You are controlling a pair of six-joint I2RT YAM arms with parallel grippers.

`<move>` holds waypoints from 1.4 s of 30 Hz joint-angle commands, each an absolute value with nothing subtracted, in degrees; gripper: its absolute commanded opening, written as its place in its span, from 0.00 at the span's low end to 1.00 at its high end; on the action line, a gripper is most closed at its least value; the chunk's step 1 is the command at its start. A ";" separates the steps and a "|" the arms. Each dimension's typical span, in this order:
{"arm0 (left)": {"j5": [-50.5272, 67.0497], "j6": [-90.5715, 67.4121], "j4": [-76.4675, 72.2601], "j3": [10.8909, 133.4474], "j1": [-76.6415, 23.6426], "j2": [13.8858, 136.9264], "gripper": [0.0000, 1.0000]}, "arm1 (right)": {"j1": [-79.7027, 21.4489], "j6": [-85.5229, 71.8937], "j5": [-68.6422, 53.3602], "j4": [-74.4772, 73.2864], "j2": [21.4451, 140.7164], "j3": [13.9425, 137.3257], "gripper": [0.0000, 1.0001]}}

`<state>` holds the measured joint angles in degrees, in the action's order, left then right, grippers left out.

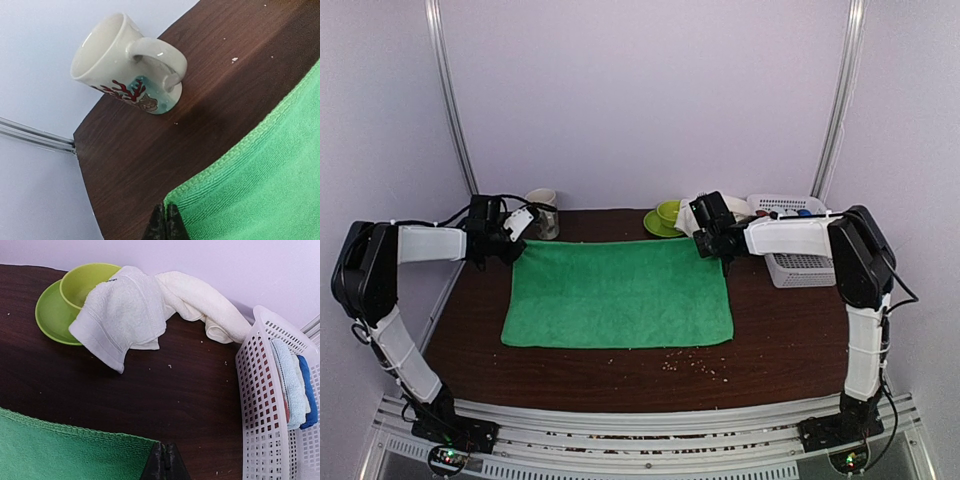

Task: Roll the towels
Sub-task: Flatten out the towel at the center of the board, then fold the towel at the center of the board.

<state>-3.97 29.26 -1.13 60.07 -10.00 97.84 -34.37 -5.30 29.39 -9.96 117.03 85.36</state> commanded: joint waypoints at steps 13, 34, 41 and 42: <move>9.88 35.19 -6.46 54.97 -4.56 96.23 0.00 | -32.69 0.49 16.13 -0.40 107.41 72.72 0.00; 20.48 39.35 -4.02 44.78 -3.00 84.25 0.00 | -33.55 -0.61 9.78 -2.64 97.32 62.32 0.00; 23.11 40.41 -1.62 41.96 -1.91 80.12 0.00 | -34.66 -1.05 8.81 -2.21 94.03 59.07 0.00; 23.30 40.57 -1.32 41.66 -1.69 79.81 0.00 | -34.71 -1.05 8.71 -2.17 93.38 58.38 0.00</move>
<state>20.58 39.11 -1.76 42.83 -2.90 81.89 -33.95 -0.38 9.39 -2.28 96.44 60.47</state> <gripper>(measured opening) 0.007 0.015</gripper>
